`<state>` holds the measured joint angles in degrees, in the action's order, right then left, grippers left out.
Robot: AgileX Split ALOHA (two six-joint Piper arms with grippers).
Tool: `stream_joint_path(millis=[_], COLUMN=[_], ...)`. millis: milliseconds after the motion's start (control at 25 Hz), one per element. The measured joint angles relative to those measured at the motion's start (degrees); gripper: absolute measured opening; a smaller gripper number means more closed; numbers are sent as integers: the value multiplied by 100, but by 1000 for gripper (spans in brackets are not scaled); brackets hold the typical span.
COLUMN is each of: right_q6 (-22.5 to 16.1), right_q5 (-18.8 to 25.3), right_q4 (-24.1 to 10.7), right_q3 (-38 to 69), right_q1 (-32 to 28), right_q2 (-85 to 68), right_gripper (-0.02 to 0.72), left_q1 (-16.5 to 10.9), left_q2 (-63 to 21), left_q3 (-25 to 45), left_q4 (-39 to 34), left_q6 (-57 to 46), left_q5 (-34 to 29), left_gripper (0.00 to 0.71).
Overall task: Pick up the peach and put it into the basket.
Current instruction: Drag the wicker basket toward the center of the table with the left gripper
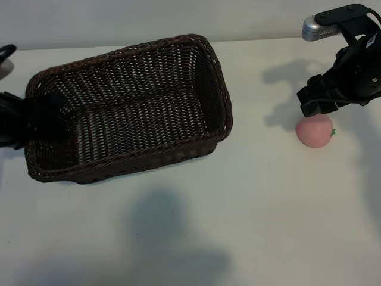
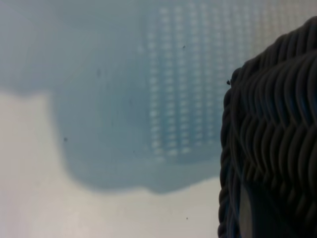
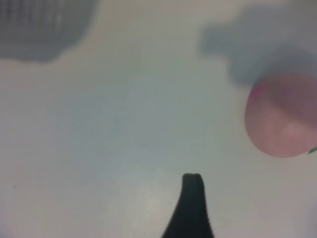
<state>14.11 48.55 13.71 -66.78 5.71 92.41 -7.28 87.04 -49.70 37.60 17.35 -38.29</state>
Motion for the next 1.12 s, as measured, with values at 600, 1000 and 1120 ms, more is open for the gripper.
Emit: stream_joint_path(millis=[600, 1000, 1120], right_q6=[0, 0, 0], right_q5=[7, 7, 7], right_q4=[-5, -5, -5], right_q3=[0, 0, 0], right_q1=[0, 0, 0], right_q2=[0, 0, 0], right_gripper=[581, 581, 581], left_q1=[864, 1790, 1919], left_q2=[1265, 2095, 2243], left_q3=[-1601, -2131, -2137], left_q4=[-671, -1247, -1247], left_q6=[-445, -1286, -1311], left_q5=[-318, 55, 136], left_gripper=[160, 160, 160])
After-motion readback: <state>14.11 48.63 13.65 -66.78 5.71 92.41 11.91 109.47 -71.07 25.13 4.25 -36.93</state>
